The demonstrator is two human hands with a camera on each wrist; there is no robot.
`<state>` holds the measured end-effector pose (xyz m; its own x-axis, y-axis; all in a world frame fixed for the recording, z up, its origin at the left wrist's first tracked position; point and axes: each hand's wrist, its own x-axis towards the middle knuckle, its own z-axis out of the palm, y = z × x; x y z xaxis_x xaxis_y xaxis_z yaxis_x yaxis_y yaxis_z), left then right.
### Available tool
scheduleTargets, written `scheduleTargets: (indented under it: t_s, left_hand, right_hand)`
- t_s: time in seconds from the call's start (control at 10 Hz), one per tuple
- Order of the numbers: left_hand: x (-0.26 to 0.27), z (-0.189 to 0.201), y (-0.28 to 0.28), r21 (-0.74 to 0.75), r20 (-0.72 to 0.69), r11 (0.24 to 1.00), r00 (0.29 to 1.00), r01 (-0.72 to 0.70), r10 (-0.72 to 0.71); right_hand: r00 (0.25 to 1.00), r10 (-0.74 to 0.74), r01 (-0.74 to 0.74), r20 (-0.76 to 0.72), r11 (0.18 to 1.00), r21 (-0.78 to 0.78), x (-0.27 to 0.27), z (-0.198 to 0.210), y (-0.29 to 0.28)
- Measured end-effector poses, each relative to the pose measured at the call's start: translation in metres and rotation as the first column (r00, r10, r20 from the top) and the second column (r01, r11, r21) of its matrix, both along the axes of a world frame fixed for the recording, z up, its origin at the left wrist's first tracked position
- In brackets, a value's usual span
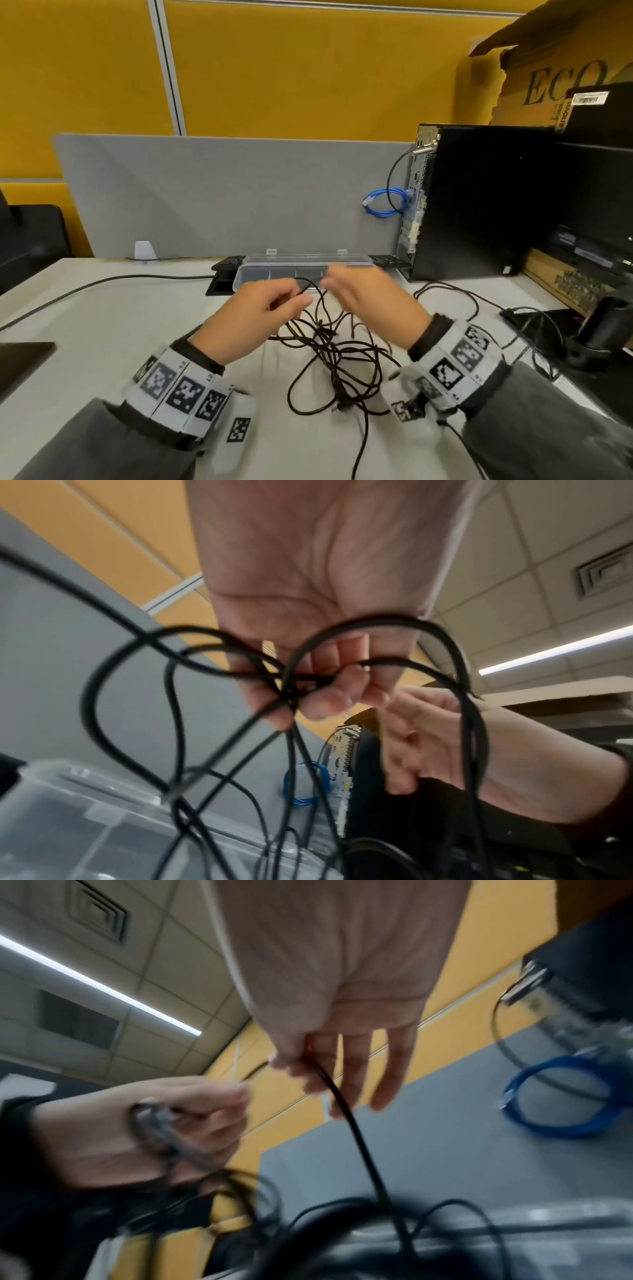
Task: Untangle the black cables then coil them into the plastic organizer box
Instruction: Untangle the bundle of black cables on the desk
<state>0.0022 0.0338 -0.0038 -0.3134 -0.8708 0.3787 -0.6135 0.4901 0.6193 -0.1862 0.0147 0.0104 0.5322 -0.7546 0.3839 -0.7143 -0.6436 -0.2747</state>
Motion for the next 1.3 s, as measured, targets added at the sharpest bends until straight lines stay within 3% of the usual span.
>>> scheduleTargets:
  t_s: [0.1, 0.2, 0.3, 0.4, 0.5, 0.6, 0.7, 0.8, 0.9, 1.0, 1.1, 1.2, 1.3]
  left_hand:
    - [0.019, -0.003, -0.002, 0.077, 0.046, 0.997, 0.999, -0.023, 0.02]
    - [0.041, -0.01, -0.006, 0.137, 0.115, 0.982, 0.987, -0.128, 0.113]
    - [0.058, -0.017, -0.009, 0.148, 0.159, 0.959, 0.963, -0.242, 0.219]
    - [0.047, -0.015, -0.004, 0.092, 0.185, 0.961, 0.953, -0.261, 0.241]
    - [0.015, -0.01, 0.001, 0.091, 0.185, 0.988, 0.977, -0.126, 0.107]
    - [-0.01, -0.014, 0.0, 0.19, 0.204, 0.982, 0.977, 0.016, -0.056]
    - [-0.021, -0.02, -0.004, 0.29, 0.147, 0.956, 0.985, 0.049, -0.095]
    - [-0.028, -0.028, -0.004, 0.385, 0.153, 0.919, 0.977, 0.082, -0.151]
    - [-0.03, -0.036, -0.002, 0.45, 0.292, 0.887, 0.922, 0.1, -0.253]
    - [-0.024, -0.039, -0.004, 0.379, 0.316, 0.921, 0.922, 0.093, -0.223]
    - [-0.013, -0.036, -0.008, 0.304, 0.173, 0.945, 0.968, 0.122, -0.181]
    - [0.002, -0.031, -0.009, 0.264, 0.092, 0.96, 0.988, 0.095, -0.124]
    - [0.018, -0.028, -0.008, 0.26, 0.055, 0.964, 0.997, 0.045, -0.061]
  right_hand:
    - [0.822, -0.153, 0.163, 0.549, 0.986, 0.031, -0.03, 0.017, -0.015]
    - [0.297, -0.197, 0.303, 0.934, 0.947, 0.103, -0.08, 0.037, -0.022]
    - [0.051, -0.315, 0.23, 0.948, 0.927, 0.295, -0.136, 0.042, -0.042]
    - [0.489, -0.521, 0.415, 0.699, 0.844, 0.339, -0.146, 0.023, -0.05]
    - [0.668, -0.647, 0.558, 0.368, 0.762, 0.327, -0.147, -0.001, -0.051]
    - [0.699, -0.715, 0.708, 0.021, 0.696, 0.119, -0.135, -0.018, -0.046]
    - [0.778, -0.628, 0.614, -0.04, 0.771, -0.168, -0.101, -0.02, -0.029]
    - [0.95, -0.16, 0.214, -0.267, 0.96, 0.183, -0.069, -0.028, -0.009]
    - [0.94, 0.128, 0.031, -0.317, 0.89, 0.454, -0.055, -0.036, 0.003]
    - [0.98, 0.118, -0.043, -0.161, 0.912, 0.408, -0.053, -0.037, 0.001]
    - [0.994, 0.029, -0.052, 0.102, 0.971, 0.234, -0.058, -0.028, 0.001]
    - [0.916, -0.075, 0.039, 0.395, 0.994, 0.099, -0.068, -0.012, 0.0]
    - [0.656, -0.185, 0.263, 0.732, 0.965, 0.008, -0.091, 0.006, -0.008]
